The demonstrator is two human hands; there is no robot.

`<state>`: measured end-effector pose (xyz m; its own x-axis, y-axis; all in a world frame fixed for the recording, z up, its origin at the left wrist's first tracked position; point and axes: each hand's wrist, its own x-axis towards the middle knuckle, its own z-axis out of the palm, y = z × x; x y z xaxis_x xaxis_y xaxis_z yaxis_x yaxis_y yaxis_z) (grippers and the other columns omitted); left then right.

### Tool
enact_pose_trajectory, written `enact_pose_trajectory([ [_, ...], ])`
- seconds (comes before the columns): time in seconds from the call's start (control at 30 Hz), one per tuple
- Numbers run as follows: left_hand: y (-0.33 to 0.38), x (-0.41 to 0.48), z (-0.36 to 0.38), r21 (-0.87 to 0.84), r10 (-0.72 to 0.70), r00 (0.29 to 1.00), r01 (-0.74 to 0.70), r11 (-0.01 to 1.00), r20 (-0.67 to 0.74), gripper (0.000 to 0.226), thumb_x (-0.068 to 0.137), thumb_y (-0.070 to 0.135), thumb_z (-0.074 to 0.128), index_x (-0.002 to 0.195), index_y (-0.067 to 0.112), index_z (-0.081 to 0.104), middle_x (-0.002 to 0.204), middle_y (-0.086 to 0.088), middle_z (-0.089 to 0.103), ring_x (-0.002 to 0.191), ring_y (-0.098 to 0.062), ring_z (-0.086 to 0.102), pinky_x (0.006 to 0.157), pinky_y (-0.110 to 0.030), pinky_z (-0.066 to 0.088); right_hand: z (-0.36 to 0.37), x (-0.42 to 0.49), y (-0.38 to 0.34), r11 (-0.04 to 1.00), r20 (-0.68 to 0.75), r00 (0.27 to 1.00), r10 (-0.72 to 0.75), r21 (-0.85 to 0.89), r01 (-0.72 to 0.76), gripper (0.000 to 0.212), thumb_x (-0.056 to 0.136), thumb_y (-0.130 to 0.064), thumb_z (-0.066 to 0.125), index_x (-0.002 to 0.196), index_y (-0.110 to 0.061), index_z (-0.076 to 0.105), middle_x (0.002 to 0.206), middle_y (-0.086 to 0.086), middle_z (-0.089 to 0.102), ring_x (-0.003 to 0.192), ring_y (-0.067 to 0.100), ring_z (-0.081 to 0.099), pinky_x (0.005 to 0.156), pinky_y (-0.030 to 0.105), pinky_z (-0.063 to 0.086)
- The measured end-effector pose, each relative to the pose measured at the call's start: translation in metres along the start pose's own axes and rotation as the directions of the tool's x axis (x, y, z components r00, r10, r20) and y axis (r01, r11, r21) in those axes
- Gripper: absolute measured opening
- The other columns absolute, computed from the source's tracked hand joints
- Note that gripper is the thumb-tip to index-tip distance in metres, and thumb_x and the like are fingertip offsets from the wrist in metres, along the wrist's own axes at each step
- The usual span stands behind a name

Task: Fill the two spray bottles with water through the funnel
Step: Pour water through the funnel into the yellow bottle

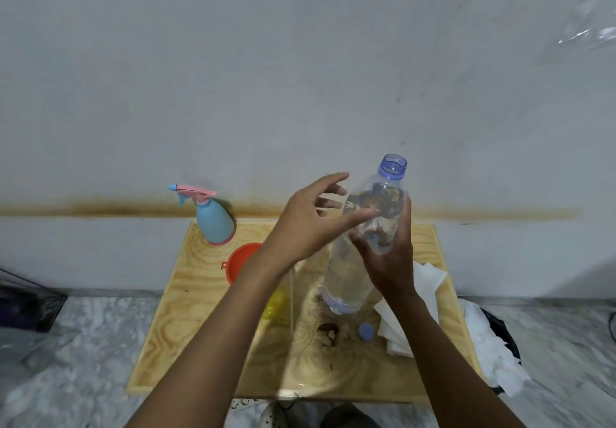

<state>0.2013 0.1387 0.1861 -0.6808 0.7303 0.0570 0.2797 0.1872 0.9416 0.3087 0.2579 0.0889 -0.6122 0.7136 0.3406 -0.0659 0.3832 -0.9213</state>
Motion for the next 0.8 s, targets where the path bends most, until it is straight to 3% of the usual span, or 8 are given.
enact_pose_trajectory([
  [0.07, -0.007, -0.01, -0.023, 0.088, 0.003, 0.999, 0.0, 0.996, -0.033, 0.067, 0.072, 0.05, 0.08, 0.134, 0.038, 0.055, 0.118, 0.016, 0.062, 0.109, 0.001, 0.059, 0.095, -0.028, 0.052, -0.004, 0.002, -0.011, 1.0, 0.048, 0.999, 0.004, 0.015, -0.004, 0.107, 0.075, -0.036, 0.083, 0.154, -0.021, 0.011, 0.138, -0.026, 0.044, 0.121, -0.016, 0.049, 0.094, 0.01, 0.045],
  [0.2, -0.04, -0.04, -0.069, 0.238, -0.065, 0.981, 0.108, 0.965, -0.181, 0.072, 0.07, 0.058, 0.075, 0.136, 0.04, 0.05, 0.128, 0.014, 0.057, 0.121, -0.004, 0.052, 0.103, -0.032, 0.045, -0.009, -0.001, -0.023, 0.998, 0.132, 0.991, 0.037, 0.043, -0.043, 0.105, 0.07, -0.041, 0.08, 0.154, -0.028, 0.018, 0.144, -0.003, 0.051, 0.124, 0.006, 0.057, 0.098, 0.033, 0.053],
  [0.3, -0.067, -0.065, -0.089, 0.301, -0.158, 0.955, 0.232, 0.925, -0.25, 0.09, 0.064, 0.063, 0.075, 0.143, 0.034, 0.044, 0.139, 0.007, 0.048, 0.131, -0.011, 0.042, 0.102, -0.029, 0.035, -0.009, -0.007, -0.025, 0.998, 0.187, 0.981, 0.052, 0.024, -0.057, 0.104, 0.07, -0.031, 0.084, 0.151, -0.033, 0.019, 0.142, -0.011, 0.051, 0.123, 0.0, 0.056, 0.097, 0.025, 0.051],
  [0.4, -0.091, -0.081, -0.096, 0.353, -0.26, 0.937, 0.331, 0.875, -0.235, 0.104, 0.062, 0.06, 0.08, 0.15, 0.031, 0.033, 0.151, 0.001, 0.037, 0.142, -0.02, 0.03, 0.11, -0.04, 0.031, -0.006, -0.014, -0.023, 0.998, 0.249, 0.967, 0.061, 0.015, -0.067, 0.097, 0.075, -0.018, 0.082, 0.147, -0.034, 0.018, 0.128, -0.029, 0.051, 0.112, -0.012, 0.058, 0.087, 0.01, 0.049],
  [0.57, -0.118, -0.088, -0.088, 0.305, -0.351, 0.928, 0.372, 0.877, -0.122, 0.129, 0.049, 0.062, 0.088, 0.154, 0.028, 0.023, 0.157, 0.0, 0.029, 0.144, -0.021, 0.03, 0.116, -0.044, 0.032, 0.0, -0.027, -0.027, 0.991, 0.271, 0.955, 0.124, 0.02, -0.134, 0.085, 0.079, -0.035, 0.068, 0.152, -0.026, 0.026, 0.136, -0.008, 0.056, 0.119, 0.002, 0.06, 0.092, 0.015, 0.051],
  [0.67, -0.125, -0.088, -0.08, 0.286, -0.335, 0.936, 0.352, 0.891, -0.107, 0.133, 0.046, 0.059, 0.091, 0.155, 0.023, 0.023, 0.154, -0.001, 0.033, 0.14, -0.019, 0.035, 0.111, -0.033, 0.034, 0.005, -0.031, -0.03, 0.991, 0.305, 0.943, 0.134, -0.017, -0.135, 0.078, 0.081, -0.034, 0.064, 0.149, -0.03, 0.026, 0.135, -0.022, 0.049, 0.116, -0.02, 0.051, 0.09, 0.004, 0.043],
  [0.73, -0.127, -0.087, -0.075, 0.287, -0.309, 0.943, 0.331, 0.899, -0.121, 0.131, 0.048, 0.054, 0.091, 0.155, 0.02, 0.023, 0.153, -0.002, 0.034, 0.138, -0.018, 0.037, 0.107, -0.029, 0.034, 0.006, -0.032, -0.029, 0.99, 0.311, 0.94, 0.14, -0.024, -0.139, 0.079, 0.082, -0.031, 0.062, 0.151, -0.023, 0.026, 0.138, -0.021, 0.044, 0.113, -0.025, 0.048, 0.088, 0.001, 0.041],
  [0.8, -0.129, -0.086, -0.072, 0.295, -0.279, 0.95, 0.31, 0.904, -0.143, 0.124, 0.053, 0.049, 0.092, 0.153, 0.018, 0.026, 0.151, -0.003, 0.037, 0.136, -0.018, 0.039, 0.104, -0.026, 0.034, 0.006, -0.035, -0.028, 0.987, 0.302, 0.94, 0.16, -0.046, -0.153, 0.082, 0.081, -0.041, 0.06, 0.154, -0.022, 0.026, 0.148, -0.006, 0.046, 0.124, -0.005, 0.053, 0.1, 0.017, 0.048],
])
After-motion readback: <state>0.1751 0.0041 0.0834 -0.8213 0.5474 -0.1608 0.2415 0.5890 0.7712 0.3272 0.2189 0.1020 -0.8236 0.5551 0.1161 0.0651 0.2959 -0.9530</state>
